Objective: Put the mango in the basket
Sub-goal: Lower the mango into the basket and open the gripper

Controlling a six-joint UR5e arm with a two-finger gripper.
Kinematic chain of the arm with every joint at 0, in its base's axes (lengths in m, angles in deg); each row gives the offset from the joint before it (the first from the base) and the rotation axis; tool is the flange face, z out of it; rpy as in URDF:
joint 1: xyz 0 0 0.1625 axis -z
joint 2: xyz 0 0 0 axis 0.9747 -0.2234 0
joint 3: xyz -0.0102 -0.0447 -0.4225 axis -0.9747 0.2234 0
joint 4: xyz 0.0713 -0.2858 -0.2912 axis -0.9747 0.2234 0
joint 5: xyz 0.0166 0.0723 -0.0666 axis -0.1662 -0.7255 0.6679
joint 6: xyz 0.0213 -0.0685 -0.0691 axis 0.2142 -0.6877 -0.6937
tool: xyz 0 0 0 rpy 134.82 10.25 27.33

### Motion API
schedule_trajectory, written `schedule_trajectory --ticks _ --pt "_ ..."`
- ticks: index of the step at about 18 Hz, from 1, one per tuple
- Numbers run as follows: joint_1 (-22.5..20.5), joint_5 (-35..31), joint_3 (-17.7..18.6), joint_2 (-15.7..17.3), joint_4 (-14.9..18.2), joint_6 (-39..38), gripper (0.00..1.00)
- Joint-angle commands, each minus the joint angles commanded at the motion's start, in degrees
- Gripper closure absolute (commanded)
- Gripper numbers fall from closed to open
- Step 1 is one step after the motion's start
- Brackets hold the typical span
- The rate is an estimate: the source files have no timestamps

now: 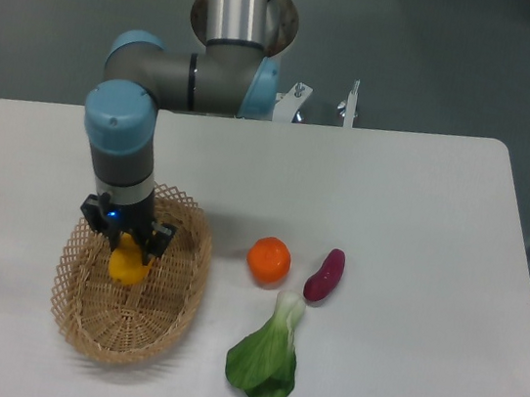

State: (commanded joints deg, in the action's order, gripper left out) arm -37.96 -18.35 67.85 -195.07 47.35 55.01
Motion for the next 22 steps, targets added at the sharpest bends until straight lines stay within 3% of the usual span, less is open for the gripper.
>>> schedule_trajectory --ticks 4,8,11,14,17,22 --pt "0.36 -0.09 0.09 -0.27 0.00 0.00 0.46" --pt "0.36 -0.09 -0.09 -0.36 -0.09 0.09 0.26" --pt "0.36 -0.18 -0.61 -0.18 -0.09 0.44 0.00" --pt "0.18 -0.52 -1.58 0.35 0.00 0.88 0.00" --pt "0.18 -5.96 -3.16 0.53 0.09 1.32 0.00" --pt "-4.03 -7.64 -5.71 2.01 1.32 4.55 0.00"
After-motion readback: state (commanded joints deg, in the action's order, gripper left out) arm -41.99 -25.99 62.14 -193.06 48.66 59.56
